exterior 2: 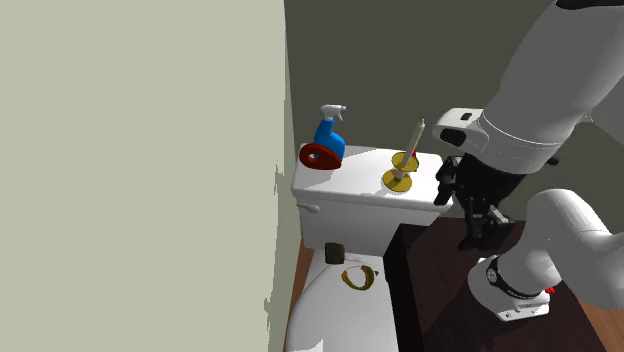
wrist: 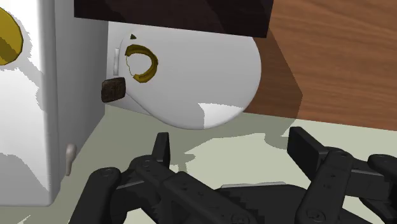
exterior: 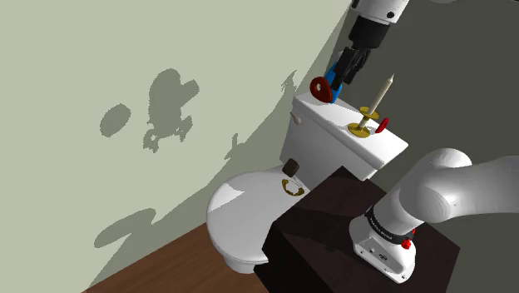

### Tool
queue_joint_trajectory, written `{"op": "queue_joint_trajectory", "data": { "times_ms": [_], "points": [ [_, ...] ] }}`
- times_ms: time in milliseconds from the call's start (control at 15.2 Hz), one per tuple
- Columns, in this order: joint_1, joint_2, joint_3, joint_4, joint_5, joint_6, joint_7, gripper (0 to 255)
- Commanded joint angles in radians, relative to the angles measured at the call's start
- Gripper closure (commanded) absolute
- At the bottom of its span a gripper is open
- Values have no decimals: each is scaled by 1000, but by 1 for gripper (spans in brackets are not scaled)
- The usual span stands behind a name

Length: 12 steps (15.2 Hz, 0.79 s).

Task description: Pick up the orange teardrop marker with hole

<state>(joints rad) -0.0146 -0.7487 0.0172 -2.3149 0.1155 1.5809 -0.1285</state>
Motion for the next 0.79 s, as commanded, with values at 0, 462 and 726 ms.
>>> {"op": "queue_joint_trajectory", "data": {
  "times_ms": [0,462,726],
  "points": [
    [0,0,0,0,0,0,0,0],
    [-48,182,-87,48,-57,120,-87,0],
    [-70,298,-136,99,-76,179,-133,0]
  ]
}}
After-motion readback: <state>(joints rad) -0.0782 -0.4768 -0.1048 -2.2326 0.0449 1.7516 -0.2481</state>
